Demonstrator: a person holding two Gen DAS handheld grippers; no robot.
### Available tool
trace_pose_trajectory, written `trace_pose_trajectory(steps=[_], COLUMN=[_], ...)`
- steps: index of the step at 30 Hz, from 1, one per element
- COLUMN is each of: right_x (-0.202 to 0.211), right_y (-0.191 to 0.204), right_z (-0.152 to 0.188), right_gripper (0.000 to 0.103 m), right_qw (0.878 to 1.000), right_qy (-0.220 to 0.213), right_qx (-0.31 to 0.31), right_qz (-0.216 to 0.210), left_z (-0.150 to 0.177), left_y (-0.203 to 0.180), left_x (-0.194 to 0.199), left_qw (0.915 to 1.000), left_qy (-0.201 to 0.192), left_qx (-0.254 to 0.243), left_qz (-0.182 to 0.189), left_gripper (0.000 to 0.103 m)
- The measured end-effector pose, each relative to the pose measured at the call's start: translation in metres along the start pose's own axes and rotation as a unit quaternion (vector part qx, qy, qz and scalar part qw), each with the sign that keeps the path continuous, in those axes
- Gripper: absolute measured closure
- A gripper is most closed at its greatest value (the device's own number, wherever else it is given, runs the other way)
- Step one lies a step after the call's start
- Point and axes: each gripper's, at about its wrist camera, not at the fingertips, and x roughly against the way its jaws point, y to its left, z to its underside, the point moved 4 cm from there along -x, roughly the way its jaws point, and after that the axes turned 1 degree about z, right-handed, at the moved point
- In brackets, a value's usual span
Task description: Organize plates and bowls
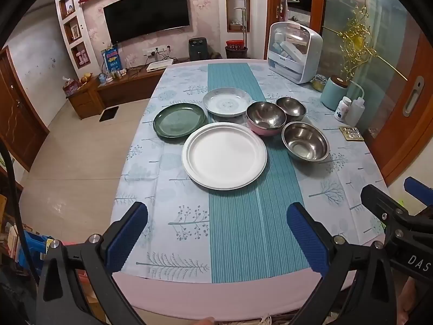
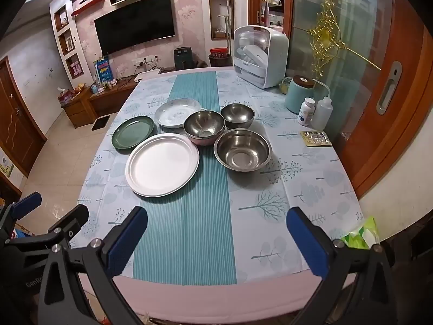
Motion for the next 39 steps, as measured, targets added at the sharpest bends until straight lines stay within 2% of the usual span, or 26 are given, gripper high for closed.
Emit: trace_pose_trajectory(steps=[15, 20, 39], right_x=[0.003, 0.003, 0.006], right_y=[0.004, 0.006, 0.011], right_z=[0.001, 0.002, 0.004], right_gripper=[0.000, 0.000, 0.000], right_qw=[1.000, 1.000, 1.000], right_qy=[-0.001, -0.002, -0.001], right_qx=[-0.003, -0.003, -0.004], right_qz=[-0.002, -0.002, -0.002], left_z=[0.011, 0.005, 0.003], left_y=[-0.007, 0.002, 0.004], left_x=[-0.005, -0.001, -0.005], left_qw=[0.9999, 0.9997, 0.9994], left_qy=[0.001, 0.012, 0.018], left_qx=[0.002, 0.004, 0.000], left_qz=[0.012, 0.023, 0.029], left_gripper=[0.003, 0.003, 0.003])
